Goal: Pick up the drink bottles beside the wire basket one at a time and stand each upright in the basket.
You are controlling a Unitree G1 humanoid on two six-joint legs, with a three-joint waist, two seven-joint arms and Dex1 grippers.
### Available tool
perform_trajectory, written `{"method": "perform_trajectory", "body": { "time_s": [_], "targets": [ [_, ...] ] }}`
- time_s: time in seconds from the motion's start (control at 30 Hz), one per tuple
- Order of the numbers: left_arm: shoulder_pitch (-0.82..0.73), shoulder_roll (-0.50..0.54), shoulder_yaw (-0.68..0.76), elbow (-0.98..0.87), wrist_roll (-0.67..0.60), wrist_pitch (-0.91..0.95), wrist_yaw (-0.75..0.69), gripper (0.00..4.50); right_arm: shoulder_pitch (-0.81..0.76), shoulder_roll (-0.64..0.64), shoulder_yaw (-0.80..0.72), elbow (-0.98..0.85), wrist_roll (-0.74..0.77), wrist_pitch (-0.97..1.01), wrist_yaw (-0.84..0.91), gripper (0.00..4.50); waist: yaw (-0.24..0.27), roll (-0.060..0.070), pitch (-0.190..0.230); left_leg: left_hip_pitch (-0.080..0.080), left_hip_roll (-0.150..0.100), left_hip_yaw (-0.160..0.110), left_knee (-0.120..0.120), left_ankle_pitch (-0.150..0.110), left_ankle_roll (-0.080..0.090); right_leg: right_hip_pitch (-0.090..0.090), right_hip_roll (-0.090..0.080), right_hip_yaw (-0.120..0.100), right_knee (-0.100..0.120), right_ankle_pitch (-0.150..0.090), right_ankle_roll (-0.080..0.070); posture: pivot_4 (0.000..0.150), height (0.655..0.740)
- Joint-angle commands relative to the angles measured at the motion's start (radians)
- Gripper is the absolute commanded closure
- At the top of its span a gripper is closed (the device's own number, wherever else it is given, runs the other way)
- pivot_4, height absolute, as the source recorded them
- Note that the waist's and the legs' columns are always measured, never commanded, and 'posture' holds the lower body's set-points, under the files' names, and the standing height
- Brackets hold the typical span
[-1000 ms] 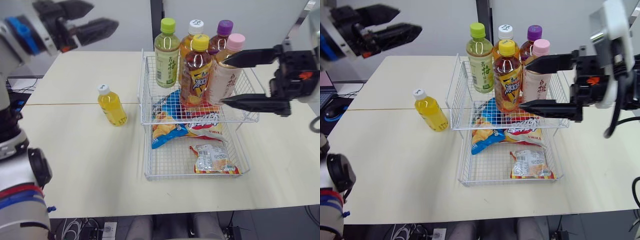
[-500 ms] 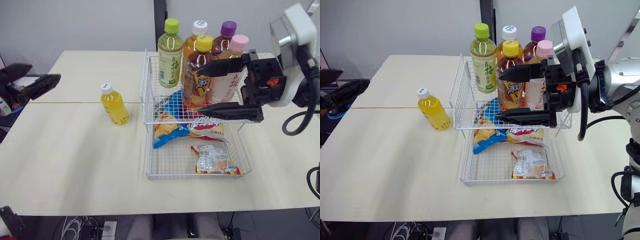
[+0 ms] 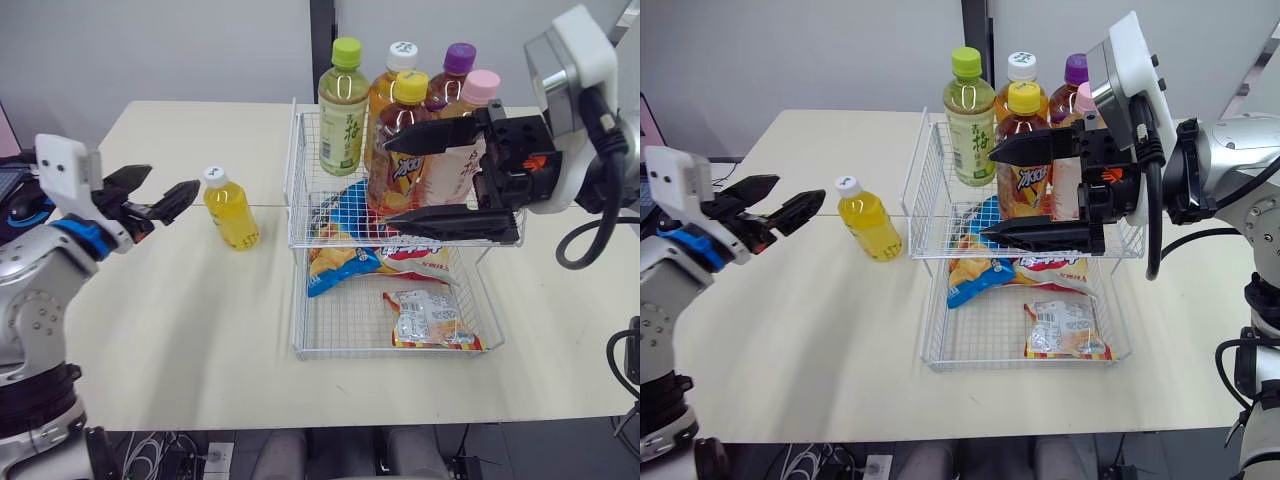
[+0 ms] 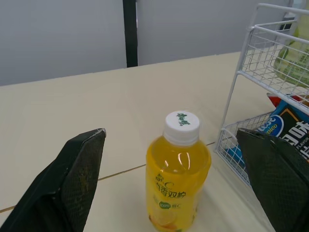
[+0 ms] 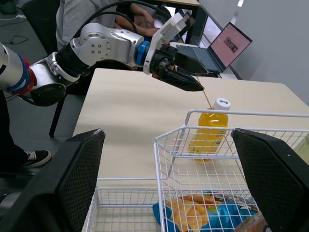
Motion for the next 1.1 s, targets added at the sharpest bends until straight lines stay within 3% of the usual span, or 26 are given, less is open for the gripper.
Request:
{"method": "perform_trajectory", "body": {
  "time_s": [0.03, 0.2, 0.5, 0.63, 0.87, 1.1],
  "targets": [
    [-0.045, -0.03, -0.037, -0.021, 0.03, -0.017, 0.09, 0.03, -0.022, -0.012, -0.023, -0.015, 0.013, 0.001, 0.01, 0.0, 0.0, 0.0, 0.0, 0.0, 0.0, 0.0, 0.0, 0.0, 0.0, 0.0, 0.0, 0.0, 0.0, 0.0, 0.0, 0.15, 0.74],
    [-0.104, -0.098, -0.119, 0.032, 0.086, -0.034, 0.177, 0.03, -0.025, -0.01, -0.022, -0.017, 0.015, 0.007, 0.012, 0.0, 0.0, 0.0, 0.0, 0.0, 0.0, 0.0, 0.0, 0.0, 0.0, 0.0, 0.0, 0.0, 0.0, 0.0, 0.0, 0.15, 0.74],
    [-0.168, -0.133, -0.187, 0.118, 0.113, -0.042, 0.198, 0.03, -0.021, -0.012, -0.029, -0.021, 0.017, 0.008, 0.018, 0.0, 0.0, 0.0, 0.0, 0.0, 0.0, 0.0, 0.0, 0.0, 0.0, 0.0, 0.0, 0.0, 0.0, 0.0, 0.0, 0.15, 0.74],
    [-0.184, -0.129, -0.199, 0.153, 0.118, -0.051, 0.184, 0.87, -0.018, -0.009, -0.042, -0.028, 0.039, 0.012, 0.015, 0.0, 0.0, 0.0, 0.0, 0.0, 0.0, 0.0, 0.0, 0.0, 0.0, 0.0, 0.001, 0.0, 0.0, 0.0, 0.0, 0.15, 0.74],
    [-0.195, -0.135, -0.213, 0.187, 0.13, -0.069, 0.169, 3.12, -0.019, -0.012, -0.042, -0.025, 0.019, 0.001, -0.025, 0.0, 0.0, 0.0, 0.0, 0.0, 0.0, 0.0, 0.0, 0.0, 0.0, 0.0, 0.001, 0.0, 0.0, 0.0, 0.0, 0.15, 0.74],
    [-0.193, -0.137, -0.216, 0.191, 0.134, -0.083, 0.161, 3.14, -0.023, -0.015, -0.041, -0.019, 0.002, 0.008, -0.058, 0.0, 0.0, 0.0, 0.0, 0.0, -0.001, 0.0, 0.0, 0.0, 0.0, 0.0, 0.0, 0.0, 0.0, 0.0, 0.0, 0.15, 0.74]
  ]
}}
